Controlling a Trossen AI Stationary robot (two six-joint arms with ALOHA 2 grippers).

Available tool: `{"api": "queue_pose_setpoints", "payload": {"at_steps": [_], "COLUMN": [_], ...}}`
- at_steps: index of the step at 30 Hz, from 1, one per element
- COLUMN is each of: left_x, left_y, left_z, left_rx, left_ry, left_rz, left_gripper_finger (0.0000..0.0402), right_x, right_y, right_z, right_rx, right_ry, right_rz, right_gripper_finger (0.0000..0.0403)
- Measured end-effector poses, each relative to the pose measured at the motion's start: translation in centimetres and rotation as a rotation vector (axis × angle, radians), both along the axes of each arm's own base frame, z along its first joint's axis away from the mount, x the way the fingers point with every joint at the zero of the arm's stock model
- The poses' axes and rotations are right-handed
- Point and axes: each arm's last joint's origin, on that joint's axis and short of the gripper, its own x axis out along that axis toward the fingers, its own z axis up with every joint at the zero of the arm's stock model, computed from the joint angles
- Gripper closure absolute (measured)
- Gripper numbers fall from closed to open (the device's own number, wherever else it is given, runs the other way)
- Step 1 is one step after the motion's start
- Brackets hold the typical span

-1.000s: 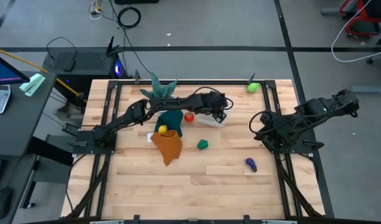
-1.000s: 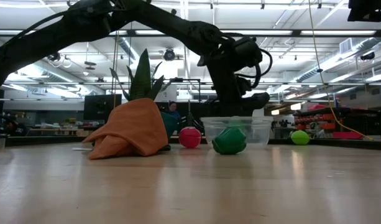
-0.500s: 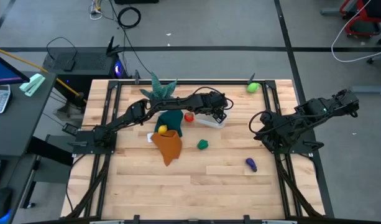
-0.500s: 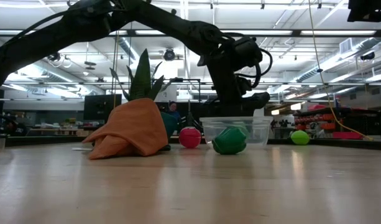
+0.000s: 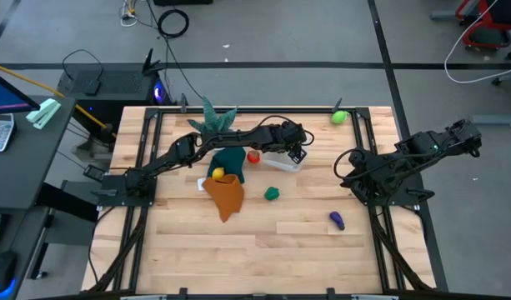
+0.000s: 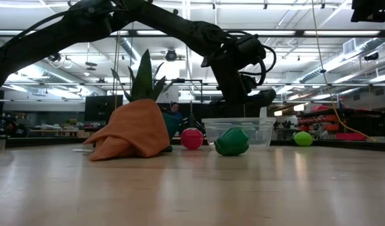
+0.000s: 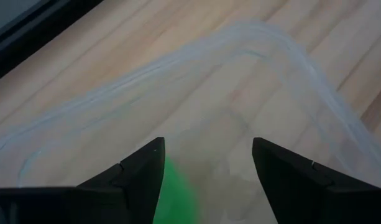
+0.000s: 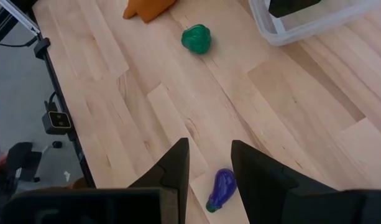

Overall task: Pick and placing Produce into tupperware
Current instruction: Put the yellow lemon into the transparent bin

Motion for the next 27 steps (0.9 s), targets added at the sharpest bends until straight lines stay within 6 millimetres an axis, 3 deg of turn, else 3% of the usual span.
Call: {"api": "queue_pose_setpoints", "payload": {"at_steps": [5, 18, 23, 27], "left_x": [0.2, 0.0, -0.2, -0.4], "left_y": [0.1, -0.2, -1.1, -3.2], "left_z": [0.7, 6.6, 8.6, 11.3], "left_rx": [0.008, 0.054, 0.056, 0.056], "left_ry": [-0.031, -0.122, -0.176, -0.263], "left_rz": [-0.001, -0.029, -0.038, -0.078], "left_gripper_finger": [0.0153, 0.0162, 0.0168, 0.0174], "right_x": [0.0, -0.2, -0.8, -1.6], "right_y": [0.0, -0.2, -0.5, -0.9], "right_z": [0.0, 0.0, 0.1, 0.3], "right_rx": [-0.004, -0.025, -0.05, -0.058], "right_ry": [0.0, -0.007, -0.018, -0.036], "right_rz": [0.004, -0.001, -0.017, -0.043], "right_gripper_finger": [0.0317, 0.0317, 0.0317, 0.0317]}}
